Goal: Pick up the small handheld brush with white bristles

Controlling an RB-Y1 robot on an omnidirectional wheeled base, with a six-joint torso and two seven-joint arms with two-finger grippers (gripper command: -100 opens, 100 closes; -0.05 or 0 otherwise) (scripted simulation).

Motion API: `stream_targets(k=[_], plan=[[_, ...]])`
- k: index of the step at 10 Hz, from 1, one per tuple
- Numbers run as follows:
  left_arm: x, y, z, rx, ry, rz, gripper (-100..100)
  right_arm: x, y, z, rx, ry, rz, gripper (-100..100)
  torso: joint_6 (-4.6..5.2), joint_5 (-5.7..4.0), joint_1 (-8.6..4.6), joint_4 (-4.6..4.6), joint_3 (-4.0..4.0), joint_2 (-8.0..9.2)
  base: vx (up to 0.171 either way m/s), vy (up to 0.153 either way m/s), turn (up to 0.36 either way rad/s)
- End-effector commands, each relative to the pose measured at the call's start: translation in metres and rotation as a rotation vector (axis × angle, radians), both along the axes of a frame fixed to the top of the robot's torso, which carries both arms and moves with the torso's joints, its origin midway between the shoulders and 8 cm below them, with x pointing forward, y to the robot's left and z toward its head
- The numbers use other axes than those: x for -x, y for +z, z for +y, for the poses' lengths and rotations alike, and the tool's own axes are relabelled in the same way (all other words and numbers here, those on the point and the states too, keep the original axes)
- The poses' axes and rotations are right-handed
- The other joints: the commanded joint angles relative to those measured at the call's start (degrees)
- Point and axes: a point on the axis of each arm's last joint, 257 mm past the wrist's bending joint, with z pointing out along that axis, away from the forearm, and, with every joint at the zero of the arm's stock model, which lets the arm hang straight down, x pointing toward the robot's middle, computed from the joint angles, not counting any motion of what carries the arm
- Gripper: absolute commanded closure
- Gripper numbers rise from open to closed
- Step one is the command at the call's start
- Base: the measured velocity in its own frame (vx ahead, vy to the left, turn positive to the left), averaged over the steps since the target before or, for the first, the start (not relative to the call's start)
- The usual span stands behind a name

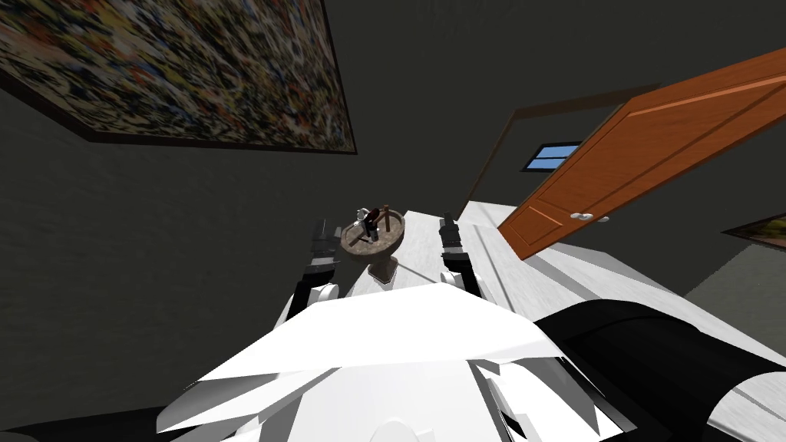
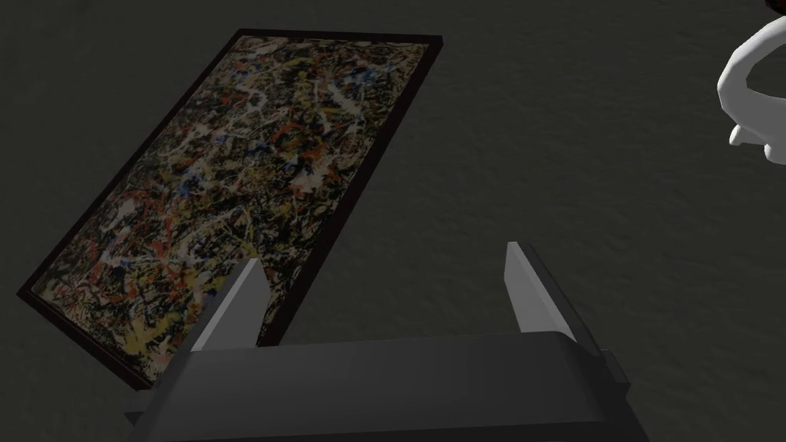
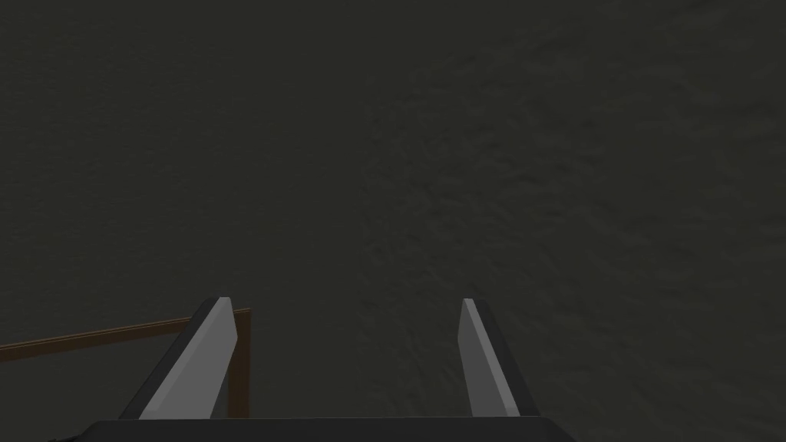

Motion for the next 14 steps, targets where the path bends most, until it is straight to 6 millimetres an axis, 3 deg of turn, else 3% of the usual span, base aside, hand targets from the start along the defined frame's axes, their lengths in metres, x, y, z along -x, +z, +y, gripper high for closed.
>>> stream_targets(k=[1,14], plan=[[-0.012,-0.009,-0.003,-0.009,-0.007,0.040,-100,0.000,0.000,0.000,0.000,0.000,0.000,0,0.00,0.00,0.00,0.00,0.00,0.00,-0.003,-0.017,-0.029],[-0.065,-0.070,-0.023,-0.045,-0.042,0.312,-100,0.000,0.000,0.000,0.000,0.000,0.000,0,0.00,0.01,0.06,-0.01,-0.02,-0.03,0.003,-0.008,-0.026]])
